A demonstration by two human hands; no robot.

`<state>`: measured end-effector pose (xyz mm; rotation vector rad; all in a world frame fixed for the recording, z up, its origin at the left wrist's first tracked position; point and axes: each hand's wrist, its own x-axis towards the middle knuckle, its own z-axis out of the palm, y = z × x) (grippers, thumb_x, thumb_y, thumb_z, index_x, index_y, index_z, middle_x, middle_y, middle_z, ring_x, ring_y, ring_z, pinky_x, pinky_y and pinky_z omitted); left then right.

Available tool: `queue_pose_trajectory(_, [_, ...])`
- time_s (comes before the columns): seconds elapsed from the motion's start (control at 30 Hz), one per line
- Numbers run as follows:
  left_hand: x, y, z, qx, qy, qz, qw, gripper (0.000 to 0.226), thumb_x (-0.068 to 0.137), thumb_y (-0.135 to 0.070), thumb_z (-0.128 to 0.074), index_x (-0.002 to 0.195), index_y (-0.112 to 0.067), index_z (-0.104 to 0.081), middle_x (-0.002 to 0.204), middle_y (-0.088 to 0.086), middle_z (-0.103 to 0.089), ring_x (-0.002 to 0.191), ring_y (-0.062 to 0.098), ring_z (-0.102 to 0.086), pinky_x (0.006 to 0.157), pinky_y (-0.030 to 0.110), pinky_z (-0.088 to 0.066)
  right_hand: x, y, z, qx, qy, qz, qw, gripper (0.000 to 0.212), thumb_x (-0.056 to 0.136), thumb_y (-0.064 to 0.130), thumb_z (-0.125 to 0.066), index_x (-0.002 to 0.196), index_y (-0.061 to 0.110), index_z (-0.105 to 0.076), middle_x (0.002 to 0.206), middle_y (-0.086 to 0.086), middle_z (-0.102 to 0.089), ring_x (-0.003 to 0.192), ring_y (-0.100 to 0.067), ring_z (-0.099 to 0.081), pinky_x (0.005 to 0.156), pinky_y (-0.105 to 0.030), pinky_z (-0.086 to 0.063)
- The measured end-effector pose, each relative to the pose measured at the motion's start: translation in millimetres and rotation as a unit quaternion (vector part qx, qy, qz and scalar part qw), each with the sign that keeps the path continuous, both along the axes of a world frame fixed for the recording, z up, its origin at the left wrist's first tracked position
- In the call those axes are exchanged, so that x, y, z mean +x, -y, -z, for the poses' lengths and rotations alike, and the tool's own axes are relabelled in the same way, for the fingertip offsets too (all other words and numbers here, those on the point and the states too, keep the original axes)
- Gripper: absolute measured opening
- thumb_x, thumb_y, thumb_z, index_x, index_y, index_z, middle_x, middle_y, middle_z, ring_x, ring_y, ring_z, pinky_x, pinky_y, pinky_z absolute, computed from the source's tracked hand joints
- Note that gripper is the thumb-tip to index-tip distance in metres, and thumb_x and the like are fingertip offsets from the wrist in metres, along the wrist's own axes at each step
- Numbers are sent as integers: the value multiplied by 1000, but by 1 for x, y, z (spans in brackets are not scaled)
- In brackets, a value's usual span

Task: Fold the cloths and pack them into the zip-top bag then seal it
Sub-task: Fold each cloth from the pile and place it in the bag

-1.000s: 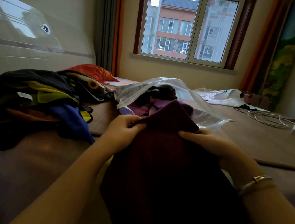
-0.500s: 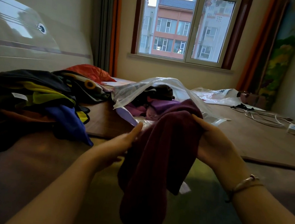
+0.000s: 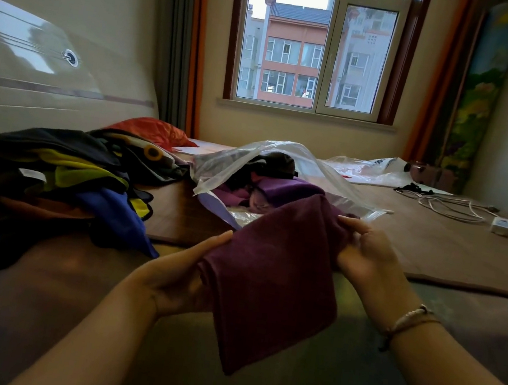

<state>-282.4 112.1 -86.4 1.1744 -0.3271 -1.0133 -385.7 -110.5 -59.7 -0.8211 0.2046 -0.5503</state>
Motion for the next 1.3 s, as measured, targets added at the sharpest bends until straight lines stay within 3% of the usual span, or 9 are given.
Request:
queue_pose_trajectory(0.13, [2,5,0,-101,-95,-24,990,43,82,-29,-62,116,-3,-63,112,22,-67,110,33,-60,92,45,-44,0,0,1,10,-35,40,999,17,92,0,-38,101,-1,-52,86,-22,-66,77,-35,-65,70,-47,-47])
queue_pose_trajectory(0.27, [9,12,1,-73,-82,-62,992,34,79,-8,-66,113,0,-62,99,22,-71,97,32,-65,80,40,-50,-1,-2,0,17,-55,60,997,16,96,2,-36,98,-3,-51,94,-22,-60,84,-33,-59,69,-44,-46])
queue_pose_trajectory(0.43, [13,19,2,108,64,-117,985,44,77,6,-68,118,-2,-53,117,22,-59,101,34,-61,82,43,-51,1,-4,-4,-52,-89,52,993,23,94,0,-40,114,0,-51,94,-19,-64,76,-29,-66,57,-37,-55])
queue_pose_trajectory(0.57, [24,24,5,283,291,-125,905,73,80,-3,-71,141,-21,-35,139,14,-42,115,32,-53,87,41,-52,-3,6,-5,-117,-149,108,976,24,96,-2,-39,116,-5,-53,96,-19,-62,82,-26,-61,73,-34,-53])
queue_pose_trajectory(0.73, [31,16,1,202,238,-95,945,48,82,11,-60,123,-12,-52,113,13,-60,100,26,-60,73,35,-54,-11,20,-4,-229,-260,131,929,13,95,0,-47,104,-4,-55,92,-19,-62,78,-24,-62,73,-32,-53])
queue_pose_trajectory(0.9, [39,9,2,95,186,-167,963,44,77,9,-67,116,-7,-54,100,11,-65,93,23,-63,77,33,-50,-20,29,0,-357,-317,155,865,41,94,6,-52,123,20,-26,93,-6,-47,78,-16,-54,68,-28,-49])
queue_pose_trajectory(1.0, [39,12,8,56,86,-221,970,29,80,-3,-69,105,-8,-56,101,13,-62,97,27,-61,78,34,-51,-21,29,3,-453,-326,153,816,29,96,10,-51,122,21,-44,94,-3,-49,81,-16,-53,78,-34,-50])
queue_pose_trajectory(1.13, [32,12,16,57,-9,-210,976,22,80,1,-66,100,-3,-57,100,15,-60,94,29,-59,81,38,-48,-21,30,5,-436,-312,142,832,22,92,13,-58,113,19,-54,103,-7,-53,91,-23,-56,82,-39,-52])
queue_pose_trajectory(1.3, [30,19,21,130,16,-149,980,29,79,10,-64,104,0,-55,93,18,-58,87,29,-59,77,37,-52,-20,35,11,-434,-303,166,832,26,90,16,-62,115,17,-54,106,-10,-55,88,-22,-56,73,-34,-49])
